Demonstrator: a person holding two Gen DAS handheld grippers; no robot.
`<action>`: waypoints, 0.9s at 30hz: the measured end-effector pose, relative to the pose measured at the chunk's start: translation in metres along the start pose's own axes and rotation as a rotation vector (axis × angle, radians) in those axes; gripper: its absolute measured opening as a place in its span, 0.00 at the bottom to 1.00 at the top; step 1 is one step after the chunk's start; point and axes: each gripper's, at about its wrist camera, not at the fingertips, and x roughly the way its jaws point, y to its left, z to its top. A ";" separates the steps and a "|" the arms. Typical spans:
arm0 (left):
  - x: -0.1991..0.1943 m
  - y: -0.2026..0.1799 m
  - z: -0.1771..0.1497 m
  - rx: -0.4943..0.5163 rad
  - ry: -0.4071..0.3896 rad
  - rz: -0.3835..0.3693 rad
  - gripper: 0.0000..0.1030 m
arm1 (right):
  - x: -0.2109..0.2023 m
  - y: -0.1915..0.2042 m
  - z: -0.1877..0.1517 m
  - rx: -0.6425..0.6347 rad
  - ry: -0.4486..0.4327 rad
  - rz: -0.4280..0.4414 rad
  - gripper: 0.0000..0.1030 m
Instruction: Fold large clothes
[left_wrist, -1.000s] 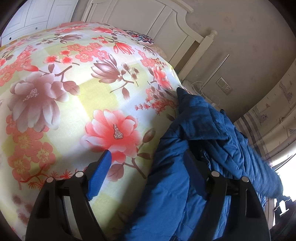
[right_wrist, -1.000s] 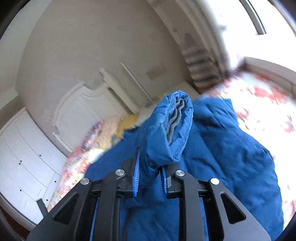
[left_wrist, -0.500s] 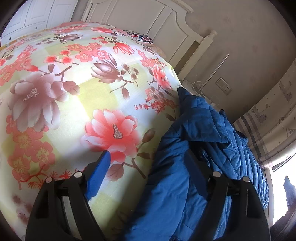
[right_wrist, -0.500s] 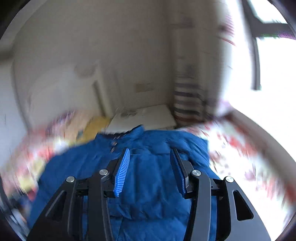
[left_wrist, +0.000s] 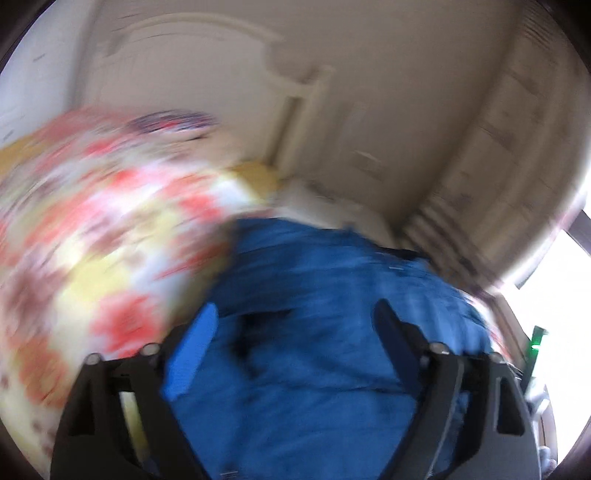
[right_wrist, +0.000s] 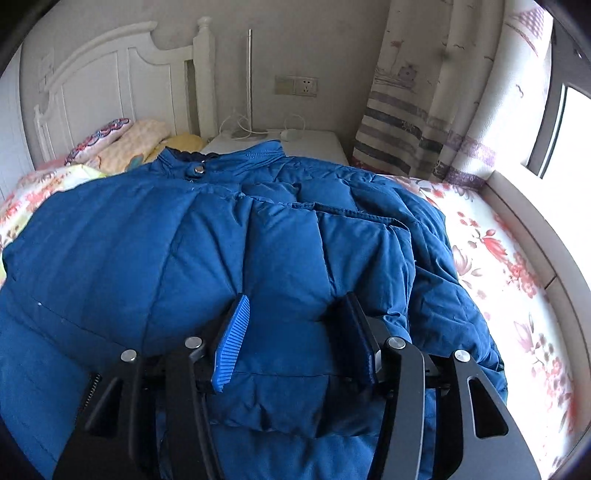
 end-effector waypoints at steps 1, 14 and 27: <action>0.009 -0.015 0.005 0.041 0.013 -0.005 0.91 | -0.002 0.000 -0.002 0.001 -0.001 0.001 0.48; 0.109 -0.076 -0.003 0.255 0.232 0.138 0.95 | 0.005 0.000 0.013 0.022 0.006 0.027 0.49; 0.186 -0.135 -0.021 0.420 0.297 0.123 0.96 | 0.005 0.000 0.012 0.033 0.005 0.037 0.49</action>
